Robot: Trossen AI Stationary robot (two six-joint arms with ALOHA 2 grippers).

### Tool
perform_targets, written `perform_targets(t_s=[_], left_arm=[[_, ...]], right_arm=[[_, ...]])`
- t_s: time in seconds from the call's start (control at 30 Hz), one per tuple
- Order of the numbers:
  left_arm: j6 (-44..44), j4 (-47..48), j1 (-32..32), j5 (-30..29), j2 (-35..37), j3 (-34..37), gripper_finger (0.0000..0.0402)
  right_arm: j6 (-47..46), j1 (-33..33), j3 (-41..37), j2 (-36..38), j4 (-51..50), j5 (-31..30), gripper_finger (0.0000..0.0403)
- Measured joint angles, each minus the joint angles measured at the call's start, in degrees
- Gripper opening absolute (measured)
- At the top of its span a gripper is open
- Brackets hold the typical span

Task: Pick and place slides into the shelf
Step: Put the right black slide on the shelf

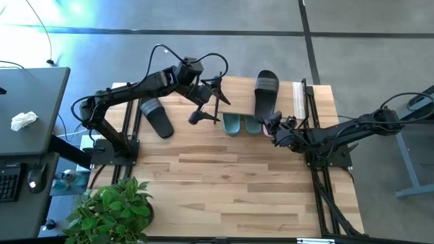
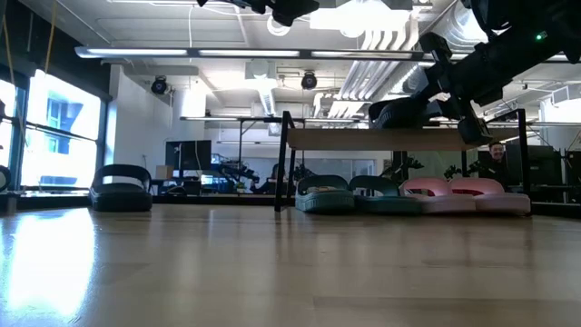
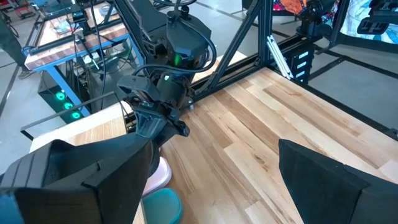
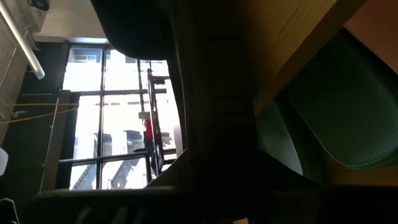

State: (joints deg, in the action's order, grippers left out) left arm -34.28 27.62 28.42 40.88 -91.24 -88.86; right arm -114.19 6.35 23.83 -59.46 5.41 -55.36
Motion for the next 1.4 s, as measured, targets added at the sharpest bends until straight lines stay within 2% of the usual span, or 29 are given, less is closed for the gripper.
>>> perform_targets(t_s=[0.17, 0.43, 0.6, 0.87, 1.1, 1.27, 1.4], left_arm=[[0.0, 0.04, 0.0, 0.0, 0.0, 0.0, 0.033], [-0.36, 0.97, 0.0, 0.02, 0.0, 0.0, 0.033], [-0.42, 1.27, 0.0, 0.0, 0.0, 0.0, 0.033], [-0.42, 1.31, 0.02, 0.0, 0.0, 0.0, 0.033], [-0.39, 1.33, 0.02, 0.0, 0.0, 0.0, 0.033], [-0.4, 1.37, 0.02, 0.0, 0.0, 0.0, 0.033], [-0.39, 1.4, 0.02, 0.0, 0.0, 0.0, 0.033]], right_arm=[[2.16, 0.0, 0.02, -0.02, -0.03, -0.18, 0.0072], [1.96, 0.0, 0.09, -0.02, -0.04, -2.84, 0.0146], [1.9, 0.14, 0.09, -0.02, -0.03, -4.16, 0.0171], [-0.59, 2.51, 0.09, -0.02, -4.26, -5.36, 0.0177], [-5.41, 6.35, 0.09, -0.02, -7.81, -11.9, 0.0177], [-5.44, 8.49, 0.09, -0.02, -8.11, -12.49, 0.0177], [-5.55, 10.53, 0.09, -0.02, -8.28, -16.29, 0.0177]])
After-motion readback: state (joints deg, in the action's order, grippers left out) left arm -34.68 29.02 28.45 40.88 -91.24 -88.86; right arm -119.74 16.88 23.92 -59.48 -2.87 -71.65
